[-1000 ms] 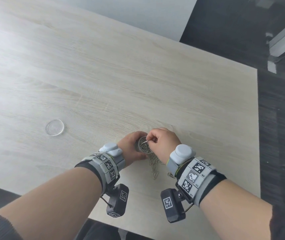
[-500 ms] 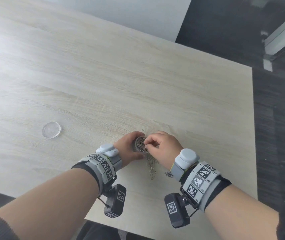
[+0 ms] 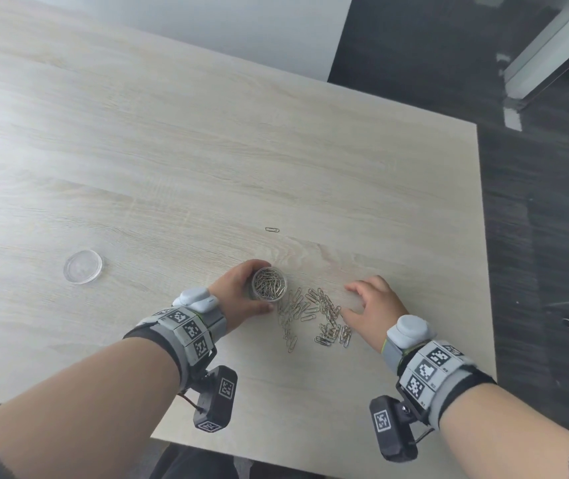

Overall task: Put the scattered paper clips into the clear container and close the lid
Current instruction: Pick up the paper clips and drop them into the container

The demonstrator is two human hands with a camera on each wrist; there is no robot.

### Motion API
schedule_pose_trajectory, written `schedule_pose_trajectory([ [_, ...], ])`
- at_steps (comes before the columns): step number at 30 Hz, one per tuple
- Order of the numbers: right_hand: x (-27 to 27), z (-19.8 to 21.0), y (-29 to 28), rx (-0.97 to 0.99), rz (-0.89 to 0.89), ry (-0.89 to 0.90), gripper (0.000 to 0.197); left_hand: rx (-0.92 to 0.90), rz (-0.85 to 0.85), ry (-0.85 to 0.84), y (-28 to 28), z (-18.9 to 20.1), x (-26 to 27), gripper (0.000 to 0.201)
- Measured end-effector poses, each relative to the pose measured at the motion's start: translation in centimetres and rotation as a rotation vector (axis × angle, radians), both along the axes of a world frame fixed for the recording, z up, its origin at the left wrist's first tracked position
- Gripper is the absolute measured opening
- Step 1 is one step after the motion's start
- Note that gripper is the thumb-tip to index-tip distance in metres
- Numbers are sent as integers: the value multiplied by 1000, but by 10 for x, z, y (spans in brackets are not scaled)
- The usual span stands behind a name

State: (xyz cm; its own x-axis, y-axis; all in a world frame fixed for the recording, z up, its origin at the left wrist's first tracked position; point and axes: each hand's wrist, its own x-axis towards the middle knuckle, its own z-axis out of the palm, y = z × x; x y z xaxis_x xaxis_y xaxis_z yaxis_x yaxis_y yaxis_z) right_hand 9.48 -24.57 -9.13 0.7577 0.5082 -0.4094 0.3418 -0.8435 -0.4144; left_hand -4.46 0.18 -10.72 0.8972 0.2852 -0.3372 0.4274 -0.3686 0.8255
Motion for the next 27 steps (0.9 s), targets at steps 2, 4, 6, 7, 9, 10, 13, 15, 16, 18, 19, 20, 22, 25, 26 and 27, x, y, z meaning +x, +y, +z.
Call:
schedule_pose_trajectory([
  [2,-5,-2,0,-32,61,-14,54,6,8,4,0,-1,0,73],
  [4,-11,-2,5,-29,112,-7,59,9,18,5,-1,-1,1,73],
  [6,-19,-2,11,-11,175,22,63,9,23,5,-2,0,1,73],
  [7,-22,-2,14,-7,202,28,65,13,23,4,-2,1,1,72],
  [9,-27,-2,19,-9,215,18,68,19,20,4,-2,1,0,72],
  [10,-28,-2,21,-13,201,2,71,19,21,3,-2,1,0,72],
  [13,-33,1,28,-31,157,-32,81,12,28,-1,-3,1,0,72],
  [15,-38,2,37,-32,162,-34,85,1,38,-8,-3,-1,0,73],
  [16,-42,3,42,-33,165,-34,85,-3,41,-10,-3,-1,0,73],
  [18,-48,3,52,-39,165,-46,85,-10,42,-14,-4,-1,0,72],
  [19,-51,2,57,-48,170,-51,85,-15,42,-16,-4,-1,0,72],
  [20,-53,1,61,-62,180,-55,83,-20,41,-18,-4,-2,0,72],
  [22,-54,1,67,-88,198,-66,76,-21,41,-17,-4,-1,0,72],
  [25,-52,1,72,-93,206,-95,50,-21,41,-22,-3,-3,-1,72],
  [26,-51,1,73,-85,206,-109,41,-17,40,-23,-3,-3,-2,73],
  [27,-50,1,72,-73,205,-117,34,-12,38,-19,-3,-3,-2,73],
])
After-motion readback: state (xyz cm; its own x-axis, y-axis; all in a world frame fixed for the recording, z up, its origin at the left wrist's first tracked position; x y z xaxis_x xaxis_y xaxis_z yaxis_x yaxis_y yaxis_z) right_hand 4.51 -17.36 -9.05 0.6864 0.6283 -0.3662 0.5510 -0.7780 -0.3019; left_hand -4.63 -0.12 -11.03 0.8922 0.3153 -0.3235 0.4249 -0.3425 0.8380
